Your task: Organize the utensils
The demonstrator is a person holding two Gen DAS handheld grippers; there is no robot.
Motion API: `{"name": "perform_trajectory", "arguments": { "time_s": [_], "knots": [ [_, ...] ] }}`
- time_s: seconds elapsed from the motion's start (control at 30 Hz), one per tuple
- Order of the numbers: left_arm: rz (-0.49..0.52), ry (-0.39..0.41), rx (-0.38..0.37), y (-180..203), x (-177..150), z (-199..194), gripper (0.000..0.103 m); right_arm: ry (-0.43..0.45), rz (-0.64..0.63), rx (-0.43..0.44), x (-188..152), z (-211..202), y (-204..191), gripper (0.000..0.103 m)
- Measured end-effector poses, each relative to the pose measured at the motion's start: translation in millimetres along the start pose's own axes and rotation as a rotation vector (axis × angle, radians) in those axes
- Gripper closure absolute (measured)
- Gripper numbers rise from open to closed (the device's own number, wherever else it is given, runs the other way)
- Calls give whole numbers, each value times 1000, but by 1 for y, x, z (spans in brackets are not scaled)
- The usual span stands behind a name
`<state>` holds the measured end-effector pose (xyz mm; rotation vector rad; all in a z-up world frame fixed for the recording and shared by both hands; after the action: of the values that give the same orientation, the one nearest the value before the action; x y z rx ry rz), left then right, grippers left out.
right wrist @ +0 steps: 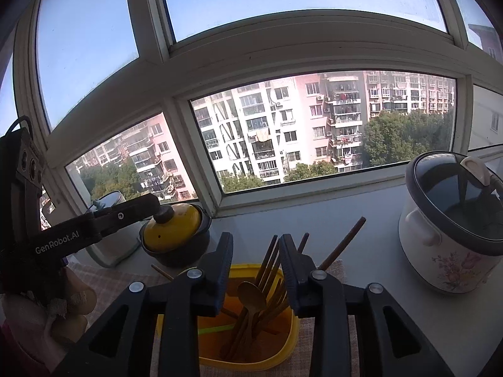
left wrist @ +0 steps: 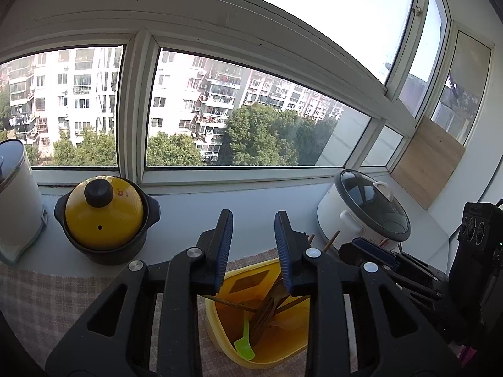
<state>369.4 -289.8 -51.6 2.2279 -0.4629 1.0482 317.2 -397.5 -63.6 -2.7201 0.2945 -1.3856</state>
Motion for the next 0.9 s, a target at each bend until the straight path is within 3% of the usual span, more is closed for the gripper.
{"name": "perform_trajectory", "arguments": {
  "time_s": [0.2, 0.47, 0.9],
  "knots": [
    [2, 1, 8, 2, -7, -14, 76, 1, -1, -16, -10, -15, -1, 64],
    [20, 6, 30, 5, -22, -41, 76, 1, 3, -33, -19, -39, -3, 61],
    [55, 10, 59, 14, -64, -100, 76, -43, -25, -103, -53, -86, -15, 50]
  ]
}}
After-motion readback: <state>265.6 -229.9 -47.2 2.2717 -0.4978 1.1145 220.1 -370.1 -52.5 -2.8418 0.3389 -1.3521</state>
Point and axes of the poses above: each gripper's, at about its wrist camera, not at the fingertips, and z roughly the way its jaws point, y to its right, x to its top, the point moved 9 cm from there along z, roughly the way its jaws point, and after that the axes turned 6 degrees about -x, right-handed, at the moved point
